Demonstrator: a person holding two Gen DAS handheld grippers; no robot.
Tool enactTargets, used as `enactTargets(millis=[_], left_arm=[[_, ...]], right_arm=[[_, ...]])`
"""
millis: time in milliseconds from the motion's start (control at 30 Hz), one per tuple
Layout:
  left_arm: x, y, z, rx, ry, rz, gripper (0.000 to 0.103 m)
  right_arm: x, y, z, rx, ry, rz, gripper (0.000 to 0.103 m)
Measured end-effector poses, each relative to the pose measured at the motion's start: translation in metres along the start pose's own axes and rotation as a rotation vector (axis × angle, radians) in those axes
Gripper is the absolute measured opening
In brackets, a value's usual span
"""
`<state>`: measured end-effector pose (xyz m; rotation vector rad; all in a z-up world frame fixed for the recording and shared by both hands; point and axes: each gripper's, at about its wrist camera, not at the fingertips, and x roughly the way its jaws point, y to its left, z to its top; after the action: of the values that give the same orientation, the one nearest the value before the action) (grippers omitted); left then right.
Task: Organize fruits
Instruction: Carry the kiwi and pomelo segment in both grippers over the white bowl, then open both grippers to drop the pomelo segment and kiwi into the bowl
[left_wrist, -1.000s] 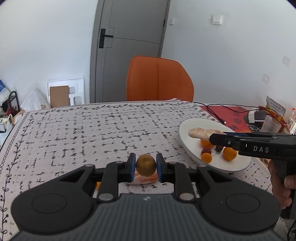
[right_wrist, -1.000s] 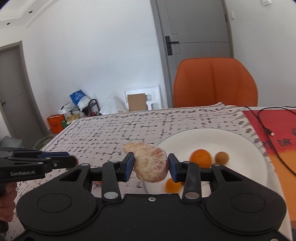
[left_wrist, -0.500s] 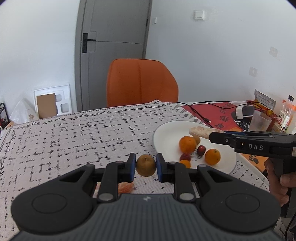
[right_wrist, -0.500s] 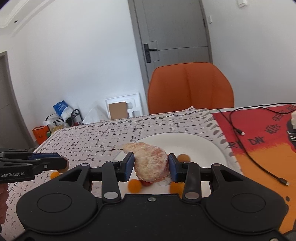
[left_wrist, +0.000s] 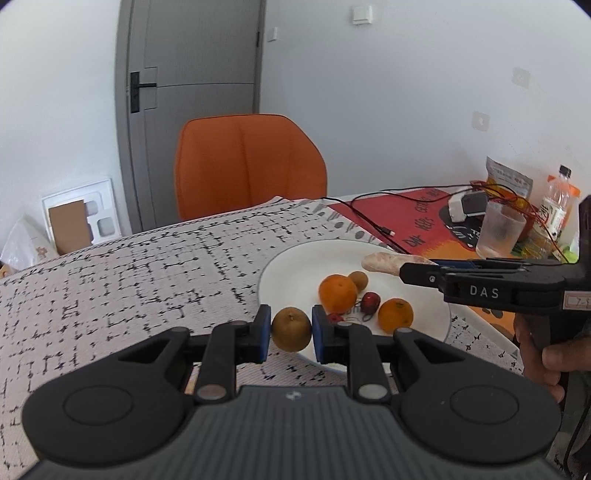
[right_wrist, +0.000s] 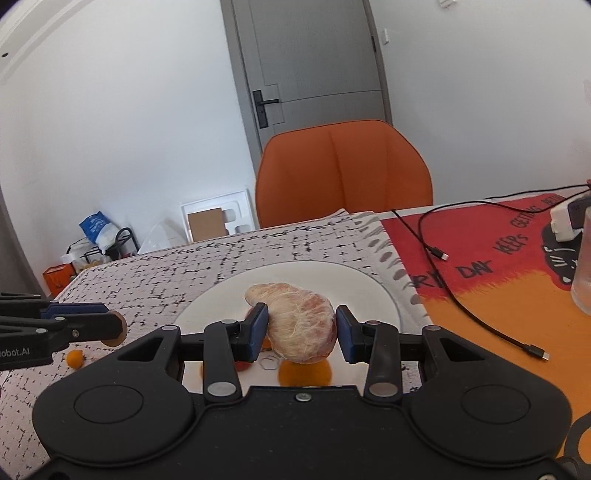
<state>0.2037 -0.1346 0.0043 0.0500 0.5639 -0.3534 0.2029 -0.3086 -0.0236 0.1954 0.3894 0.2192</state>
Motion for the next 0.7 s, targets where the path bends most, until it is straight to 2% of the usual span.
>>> enactTargets(millis=[267,367,467,633,700], left_arm=[[0.015,-0.009,0.000,0.019,0.028,-0.018,0.021],[0.020,-0.011,0.001,0.025,0.037,-0.018,0.021],[0.024,-0.015,0.003,0.031,0.042,-0.025,0.021],[0.031,-0.024,0.008,0.040,0.045,-0.043,0.021],[0.032,-0.027,0.010,0.044,0.044,-0.050,0.021]], right_arm=[[0.005,-0.006,-0.002,0.035,-0.014,-0.012,0.040],[0.004,-0.005,-0.004,0.027,-0.021,-0.037,0.044],[-0.001,-0.002,-0.006,0.016,-0.012,-0.020,0.047],[-0.011,0.004,-0.012,-0.022,0.000,-0.018,0.058],[-0.014,0.004,-0.014,-0.019,0.008,-0.015,0.059]])
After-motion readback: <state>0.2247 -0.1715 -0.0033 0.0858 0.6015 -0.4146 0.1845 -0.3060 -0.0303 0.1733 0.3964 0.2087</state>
